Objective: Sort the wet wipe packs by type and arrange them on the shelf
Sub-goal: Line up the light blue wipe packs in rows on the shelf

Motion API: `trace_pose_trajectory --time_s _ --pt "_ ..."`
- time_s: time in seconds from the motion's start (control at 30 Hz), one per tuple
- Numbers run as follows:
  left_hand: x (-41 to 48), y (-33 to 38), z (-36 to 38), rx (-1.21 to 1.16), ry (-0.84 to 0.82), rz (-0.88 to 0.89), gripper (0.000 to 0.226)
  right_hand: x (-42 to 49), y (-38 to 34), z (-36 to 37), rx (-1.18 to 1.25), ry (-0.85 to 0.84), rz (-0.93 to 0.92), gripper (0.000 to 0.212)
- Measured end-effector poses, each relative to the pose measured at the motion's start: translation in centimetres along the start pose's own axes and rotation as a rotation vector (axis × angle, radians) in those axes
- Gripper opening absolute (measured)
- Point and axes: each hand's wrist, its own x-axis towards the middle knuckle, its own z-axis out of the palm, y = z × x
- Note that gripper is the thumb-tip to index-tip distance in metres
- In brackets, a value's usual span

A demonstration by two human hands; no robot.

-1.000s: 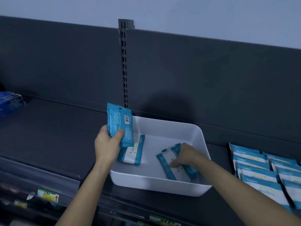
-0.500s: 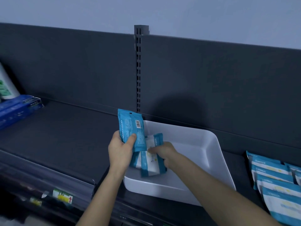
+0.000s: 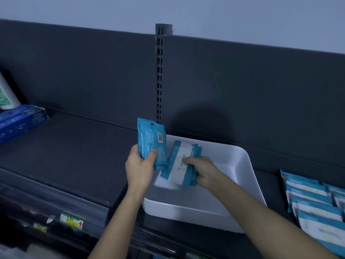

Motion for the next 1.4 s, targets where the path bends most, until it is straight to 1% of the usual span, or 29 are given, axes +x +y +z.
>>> trace_pose_trajectory --time_s 0.07,0.13,0.2,0.3,0.4,0.5,0.6,0.7,0.8,0.87,0.93,1.0,1.07,1.1,1.17,1.2,1.23,1.3,1.37,1.4 --pt "-0.4 0.6 0.5 0.007 0.009 0.031 0.007 -1.1 -1.5 -1.9 0.033 0.007 -0.091 0.022" --pt "-1.2 1.4 1.7 -0.011 -0.027 0.053 0.008 -2.5 -2.8 -4.0 0.056 0.036 -0.191 0.024" --pt "-2.2 2.3 3.4 -0.046 -0.097 0.053 0.009 -4.1 -3.8 -6.1 0.091 0.079 -0.275 0.023" --pt "-4.2 3.7 6.4 -0.093 -0.200 0.044 0.013 -6.8 -4.8 -9.5 0.144 0.106 -0.345 0.023" --pt "-6.7 4.7 9.4 -0.101 -0.290 0.067 0.011 -9.5 -5.3 -13.2 0.130 0.130 -0.420 0.025" --pt "-9.7 5.7 12.5 -0.110 -0.379 0.092 0.017 -11.9 -5.2 -17.3 0.098 0.189 -0.494 0.024" --pt "-13.2 6.2 15.8 -0.102 -0.470 0.126 0.024 -14.1 -4.4 -21.9 0.035 0.280 -0.535 0.020" --pt "-16.7 5.8 18.7 -0.015 -0.518 0.181 0.025 -16.1 -3.3 -27.0 -0.010 0.375 -0.517 0.015" --pt "-19.9 4.6 20.9 0.124 -0.580 0.246 0.027 -17.6 -1.8 -32.2 -0.072 0.452 -0.469 0.009" --pt "-21.6 3.2 22.1 0.224 -0.628 0.325 0.029 -17.9 -0.7 -35.3 -0.100 0.483 -0.430 0.008" --pt "-23.1 1.4 23.2 0.324 -0.644 0.428 0.030 -17.9 0.3 -38.0 -0.117 0.493 -0.383 0.012" --pt "-24.2 -0.7 24.1 0.467 -0.629 0.606 0.036 -17.8 1.1 -40.3 -0.182 0.488 -0.339 0.018" --pt "-25.2 -2.6 24.8 0.578 -0.654 0.828 0.045 -17.8 1.5 -42.2 -0.277 0.440 -0.292 0.022" --pt "-25.7 -3.3 24.9 0.606 -0.684 0.905 0.049 -17.9 1.7 -43.0 -0.325 0.406 -0.272 0.022" --pt "-26.6 -4.6 25.0 0.665 -0.758 0.968 0.055 -17.9 2.0 -44.2 -0.479 0.361 -0.262 0.021" --pt "-26.9 -5.3 24.9 0.715 -0.799 0.957 0.059 -17.9 2.2 -44.6 -0.565 0.345 -0.266 0.022" --pt "-27.2 -5.8 24.8 0.785 -0.850 0.910 0.063 -17.8 2.3 -45.0 -0.636 0.332 -0.272 0.023" --pt "-27.5 -6.4 24.2 0.856 -0.940 0.763 0.064 -17.4 2.5 -45.4 -0.744 0.331 -0.281 0.022" --pt "-28.0 -5.7 23.7 0.771 -1.023 0.541 0.064 -16.9 2.5 -45.6 -0.854 0.366 -0.294 0.024" --pt "-28.2 -5.1 23.6 0.687 -1.026 0.428 0.069 -16.7 2.5 -45.7 -0.899 0.383 -0.306 0.029"
